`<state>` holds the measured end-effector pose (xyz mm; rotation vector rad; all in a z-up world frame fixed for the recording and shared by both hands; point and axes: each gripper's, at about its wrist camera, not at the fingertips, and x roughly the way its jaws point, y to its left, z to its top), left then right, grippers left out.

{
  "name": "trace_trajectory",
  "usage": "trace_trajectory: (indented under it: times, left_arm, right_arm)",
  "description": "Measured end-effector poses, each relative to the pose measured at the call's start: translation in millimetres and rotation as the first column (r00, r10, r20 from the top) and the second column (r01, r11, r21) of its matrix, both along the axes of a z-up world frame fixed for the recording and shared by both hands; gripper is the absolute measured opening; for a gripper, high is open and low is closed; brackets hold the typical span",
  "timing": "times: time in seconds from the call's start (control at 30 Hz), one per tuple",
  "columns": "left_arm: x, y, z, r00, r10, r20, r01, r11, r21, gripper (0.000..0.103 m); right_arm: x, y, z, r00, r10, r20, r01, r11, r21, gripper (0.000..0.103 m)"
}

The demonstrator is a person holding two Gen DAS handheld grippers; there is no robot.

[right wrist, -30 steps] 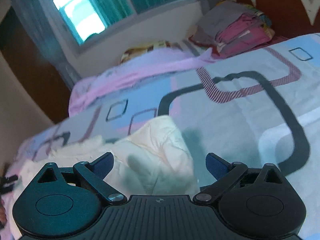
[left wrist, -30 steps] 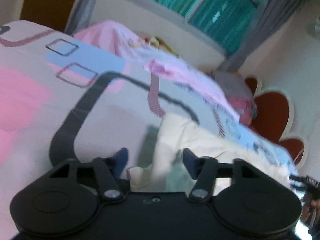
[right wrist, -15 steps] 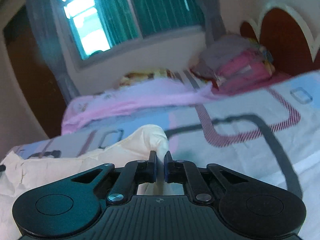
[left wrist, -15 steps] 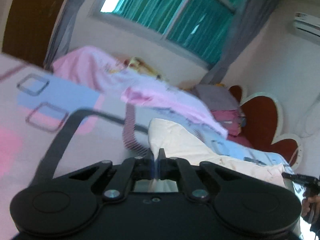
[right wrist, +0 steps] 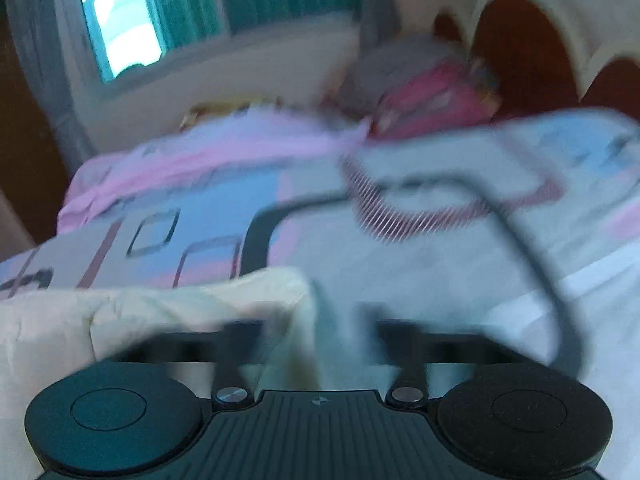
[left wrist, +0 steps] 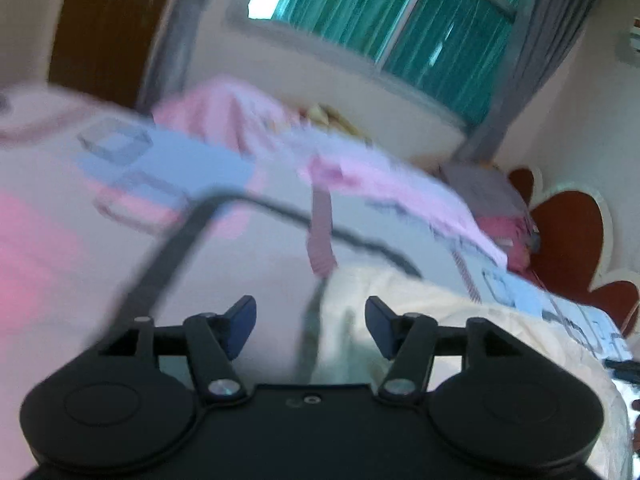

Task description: Fold large clothes

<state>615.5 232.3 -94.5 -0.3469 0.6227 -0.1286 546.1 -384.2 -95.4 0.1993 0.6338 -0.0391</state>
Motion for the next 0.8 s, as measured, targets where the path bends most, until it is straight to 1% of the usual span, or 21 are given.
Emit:
trace_trajectory:
  times: [0.03, 0.1, 0.13, 0.17, 0.23, 0.27, 0.3, 0.33, 0.37, 0.4, 0.43, 0.47, 0.53, 0.57, 0.67, 0.73, 0.8]
  left_arm:
    - [-12, -4, 10, 1.000, -0.009, 0.029, 0.009, 1.000, 0.004, 0.058]
    - [-27, -27, 26, 0.995, -0.080, 0.060, 0.078, 0.997, 0.024, 0.058]
    - [-33, -44, 32, 0.990, -0.120, 0.077, 0.116, 0.992, 0.047, 0.058]
    - [-38, -65, 37, 0.981, -0.169, 0.093, 0.164, 0.985, 0.059, 0.058]
    - [-40, -105, 39, 0.963, -0.254, 0.092, 0.248, 0.966, 0.069, 0.058]
    - [-38, -129, 37, 0.952, -0.295, 0.084, 0.287, 0.953, 0.096, 0.063]
    - [-37, -145, 33, 0.944, -0.321, 0.078, 0.310, 0.942, 0.125, 0.067]
    - [-34, -163, 28, 0.936, -0.346, 0.064, 0.332, 0.929, 0.164, 0.071]
    - [-30, -174, 22, 0.933, -0.357, 0.045, 0.343, 0.920, 0.192, 0.071]
    - [-25, -180, 14, 0.935, -0.353, 0.023, 0.341, 0.916, 0.211, 0.071]
    - [-19, -182, 6, 0.940, -0.342, -0.004, 0.335, 0.917, 0.216, 0.070]
    - [-10, -179, -3, 0.944, -0.328, -0.025, 0.326, 0.924, 0.198, 0.070]
    - [-1, -170, -14, 0.948, -0.317, -0.027, 0.317, 0.935, 0.159, 0.070]
    - [1, -171, -16, 0.949, -0.315, -0.030, 0.315, 0.935, 0.163, 0.070]
    - [6, -178, -23, 0.949, -0.312, -0.039, 0.313, 0.926, 0.209, 0.071]
    - [3, -181, -24, 0.949, -0.312, -0.051, 0.316, 0.924, 0.215, 0.071]
    - [0, -180, -22, 0.948, -0.313, -0.063, 0.319, 0.922, 0.218, 0.071]
  right_arm:
    - [-10, 7, 8, 0.998, 0.047, 0.031, -0.047, 0.999, 0.004, 0.098]
    - [-23, 31, 19, 0.987, 0.151, 0.050, -0.152, 0.988, 0.010, 0.096]
    - [-30, 50, 23, 0.974, 0.217, 0.062, -0.217, 0.976, 0.002, 0.089]
    - [-34, 69, 25, 0.960, 0.270, 0.068, -0.270, 0.963, -0.009, 0.088]
    - [-39, 106, 27, 0.933, 0.354, 0.067, -0.353, 0.935, -0.029, 0.088]
    - [-39, 126, 26, 0.915, 0.398, 0.069, -0.396, 0.917, -0.041, 0.088]
    - [-39, 141, 24, 0.903, 0.424, 0.064, -0.420, 0.905, -0.067, 0.088]
    - [-36, 155, 19, 0.897, 0.440, 0.038, -0.435, 0.896, -0.095, 0.088]
    - [-31, 165, 11, 0.896, 0.444, -0.011, -0.443, 0.890, -0.110, 0.088]
    - [-23, 170, -1, 0.900, 0.431, -0.062, -0.435, 0.891, -0.129, 0.088]
    - [-18, 172, -10, 0.906, 0.415, -0.084, -0.423, 0.895, -0.139, 0.088]
    - [-13, 167, -18, 0.910, 0.406, -0.086, -0.414, 0.902, -0.124, 0.088]
    - [-9, 159, -29, 0.916, 0.392, -0.081, -0.398, 0.913, -0.087, 0.088]
    - [-7, 160, -31, 0.917, 0.389, -0.085, -0.396, 0.914, -0.084, 0.088]
    - [-1, 165, -37, 0.917, 0.385, -0.103, -0.395, 0.912, -0.107, 0.089]
    - [2, 164, -40, 0.915, 0.386, -0.119, -0.398, 0.912, -0.103, 0.090]
    - [2, 163, -33, 0.913, 0.382, -0.141, -0.398, 0.911, -0.107, 0.090]
